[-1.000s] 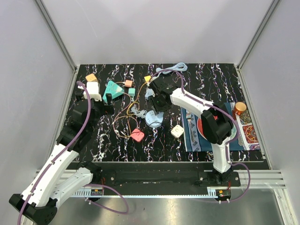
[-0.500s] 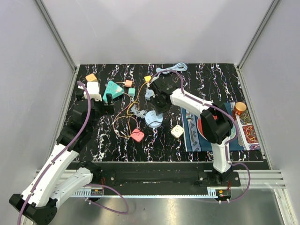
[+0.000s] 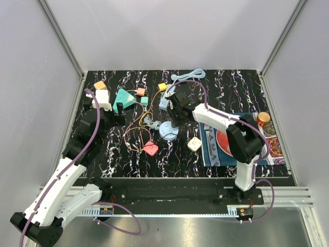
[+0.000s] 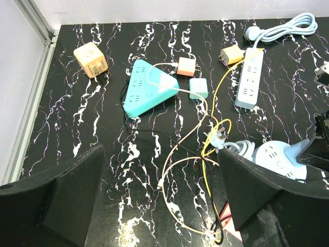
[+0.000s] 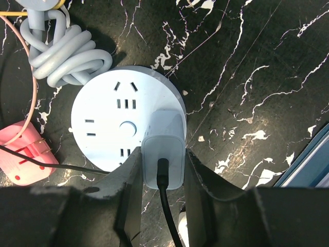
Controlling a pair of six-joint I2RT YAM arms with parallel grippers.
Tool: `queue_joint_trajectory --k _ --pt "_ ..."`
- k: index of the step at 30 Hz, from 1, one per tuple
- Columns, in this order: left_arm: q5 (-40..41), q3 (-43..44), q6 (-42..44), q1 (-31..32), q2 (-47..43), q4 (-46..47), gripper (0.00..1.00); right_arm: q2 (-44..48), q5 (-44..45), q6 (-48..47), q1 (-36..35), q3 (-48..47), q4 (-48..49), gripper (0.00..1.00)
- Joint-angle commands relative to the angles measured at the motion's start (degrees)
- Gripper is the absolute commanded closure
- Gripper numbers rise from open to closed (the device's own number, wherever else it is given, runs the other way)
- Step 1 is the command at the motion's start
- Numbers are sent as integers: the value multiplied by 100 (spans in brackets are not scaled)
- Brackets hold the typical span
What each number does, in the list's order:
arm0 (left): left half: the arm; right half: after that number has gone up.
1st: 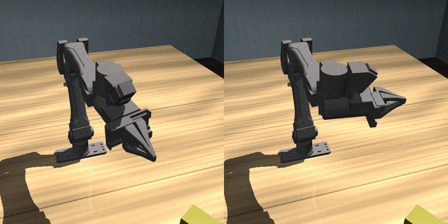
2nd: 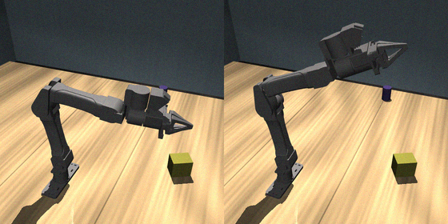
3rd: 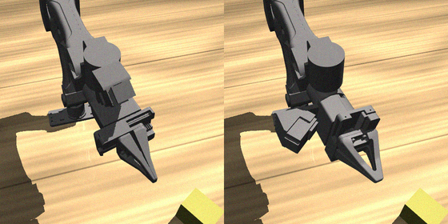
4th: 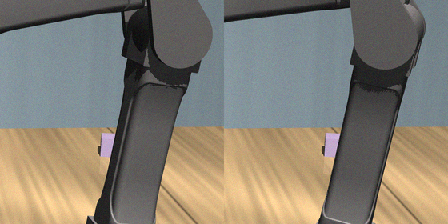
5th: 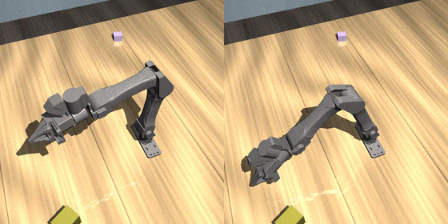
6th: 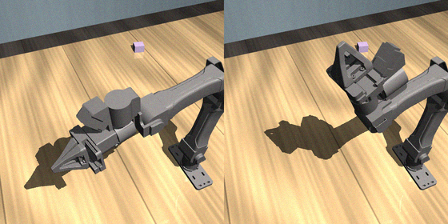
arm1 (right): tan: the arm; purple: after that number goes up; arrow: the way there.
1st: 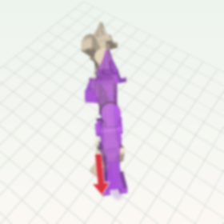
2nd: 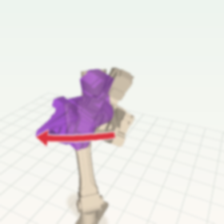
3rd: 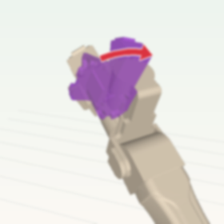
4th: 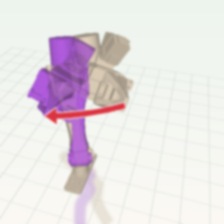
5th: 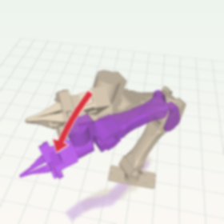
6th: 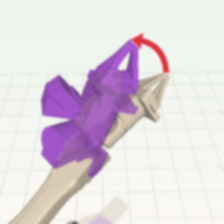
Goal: Insert the plug
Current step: Press the plug into the socket.
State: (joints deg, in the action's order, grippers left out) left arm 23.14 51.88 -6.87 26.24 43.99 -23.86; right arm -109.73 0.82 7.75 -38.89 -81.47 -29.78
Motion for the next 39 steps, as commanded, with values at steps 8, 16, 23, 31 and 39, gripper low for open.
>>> queue_joint_trajectory --k 8,16,23,31,39 --pt "33 -20 46 -40 -4 250 5 -1155 67 -37 -127 -343 -1047 100" --pt "42 -20 46 -49 -31 250 5 -1217 217 42 -109 289 -758 100" --pt "33 -28 46 -58 -13 250 5 -1217 243 16 -127 150 -792 100" --pt "-2 -46 72 -66 -30 268 2 -919 243 -54 -127 -667 -1100 57" --pt "-64 -37 72 -66 -13 276 1 -558 243 -80 -118 -1836 -1460 21"
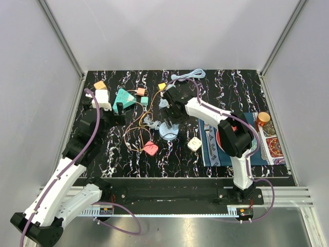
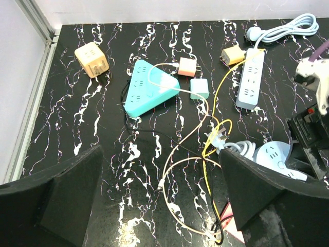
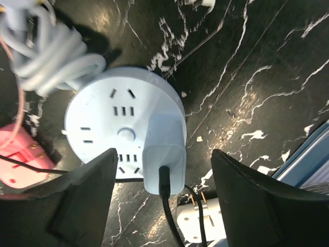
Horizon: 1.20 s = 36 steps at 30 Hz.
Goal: Insert the plug
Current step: Press the plug into the socket, then pick up the plug from the center of the board.
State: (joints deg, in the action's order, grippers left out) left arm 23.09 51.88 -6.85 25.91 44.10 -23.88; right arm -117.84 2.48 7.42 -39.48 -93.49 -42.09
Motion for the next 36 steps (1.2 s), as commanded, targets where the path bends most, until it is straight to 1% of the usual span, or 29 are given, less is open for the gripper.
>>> queue_joint_trajectory --k 1,3,6,10,13,14,16,17,19,20,23,26,29,36 --pt "-68 -37 79 -25 -24 270 1 314 68 -39 -59 -687 -221 18" --pt "-77 -37 79 -25 -15 270 1 533 68 -48 -68 -776 -230 14" --pt "-129 -37 88 -34 -6 270 1 902 94 -39 -68 -671 -221 11" --pt "-226 -46 96 -25 20 270 1 1412 331 57 -51 -232 -186 8" --pt "-288 -37 105 -25 37 287 1 1895 489 189 -42 321 -81 7" --pt "-331 -37 105 -33 46 287 1 2157 516 268 -24 662 -11 7" --pt "-367 -37 114 -25 55 278 1 2440 604 417 2 1050 68 7" --pt "-402 -37 114 -33 81 287 1 2694 648 479 37 1444 130 7" --pt "-446 -37 114 -34 90 279 1 2933 771 576 90 1850 209 6" --pt "-481 -29 114 -34 99 278 1 3125 780 672 168 2244 279 6" --pt "-542 -37 114 -34 99 278 1 3381 561 761 266 2921 472 5" --pt "-586 -29 140 -25 108 279 1 3417 228 735 266 3379 762 0" --pt "-639 -29 158 -25 108 287 1 3207 139 673 266 3539 956 0" --pt "-639 -37 184 -34 90 287 1 2548 -19 331 275 3373 1203 0"
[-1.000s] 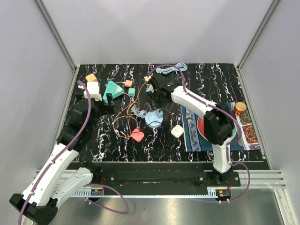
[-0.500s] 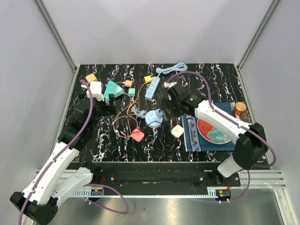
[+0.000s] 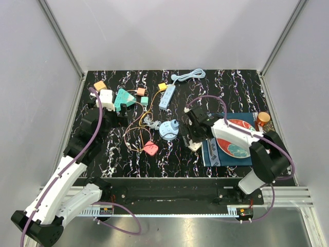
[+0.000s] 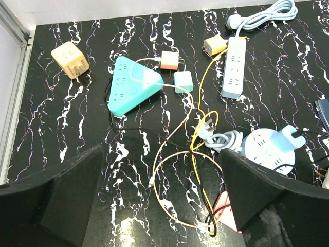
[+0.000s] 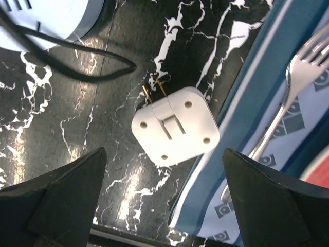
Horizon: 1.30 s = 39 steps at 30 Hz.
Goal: Insert the plug
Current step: Pick up the plug from the center of the board.
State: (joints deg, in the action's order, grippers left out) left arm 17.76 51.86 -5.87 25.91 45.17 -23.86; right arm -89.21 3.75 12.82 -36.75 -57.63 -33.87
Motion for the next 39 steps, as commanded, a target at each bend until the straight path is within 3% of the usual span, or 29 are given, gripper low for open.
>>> queue_joint_trajectory --k 1,11,23,39 --pt "-115 -35 86 -34 -17 285 1 -403 -129 -288 1 -257 381 0" --pt "-176 -53 103 -34 1 311 1 -1081 100 -543 1 -583 328 0" --pt "-211 -44 112 -25 27 311 1 -932 -726 -553 -113 -452 231 0" --pt "-238 -53 112 -25 71 320 1 -817 -94 -298 -271 -153 21 14"
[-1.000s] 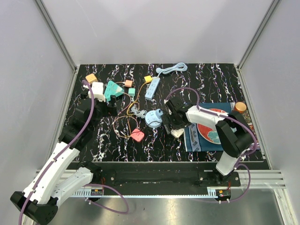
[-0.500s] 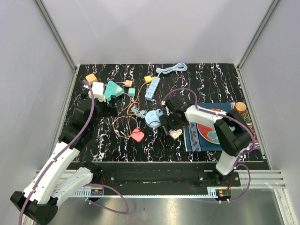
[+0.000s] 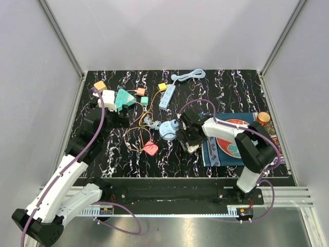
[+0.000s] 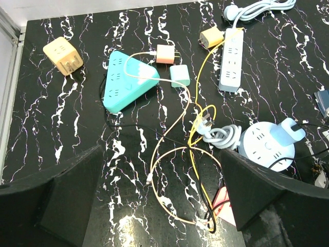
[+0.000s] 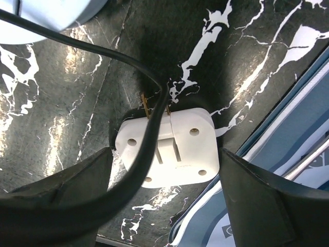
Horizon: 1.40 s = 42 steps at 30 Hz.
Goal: Insert the plug
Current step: Pick up the plug from the center of the board.
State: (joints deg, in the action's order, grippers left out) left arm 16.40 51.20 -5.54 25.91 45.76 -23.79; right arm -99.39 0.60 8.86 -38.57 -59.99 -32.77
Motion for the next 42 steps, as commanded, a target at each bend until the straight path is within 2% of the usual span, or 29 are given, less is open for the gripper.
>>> queue_joint_trajectory --k 1,3,6,7,11,14,20,22,26,34,42 --pt "-102 13 79 -33 12 305 1 175 239 107 -81 92 -97 15" --pt "-111 13 71 -33 21 296 1 166 239 107 -98 92 -97 20" --pt "-234 22 9 -33 3 296 1 262 230 72 -160 84 -97 33" --pt "-347 30 -26 -25 -5 287 1 384 221 63 -177 84 -132 44" --pt "-717 30 -201 -25 -49 261 1 842 90 28 -248 84 -212 62" --pt "-1121 39 -447 -25 -6 130 1 1237 63 37 -326 49 -264 68" --pt "-2552 -119 -1211 -33 39 102 1 1967 37 -121 -599 -118 -256 72" --pt "-3192 -259 -1597 -16 47 338 1 2256 -42 -192 -661 -154 -125 74" --pt "-3968 -514 -2248 124 109 945 1 2749 -454 -227 -696 -128 271 77" --pt "-3953 -787 -3311 924 671 2236 1 3399 -859 -412 -705 171 1062 78" --pt "-3592 -401 -3629 1390 1497 2529 3 3664 -1246 -570 -705 531 1546 78"
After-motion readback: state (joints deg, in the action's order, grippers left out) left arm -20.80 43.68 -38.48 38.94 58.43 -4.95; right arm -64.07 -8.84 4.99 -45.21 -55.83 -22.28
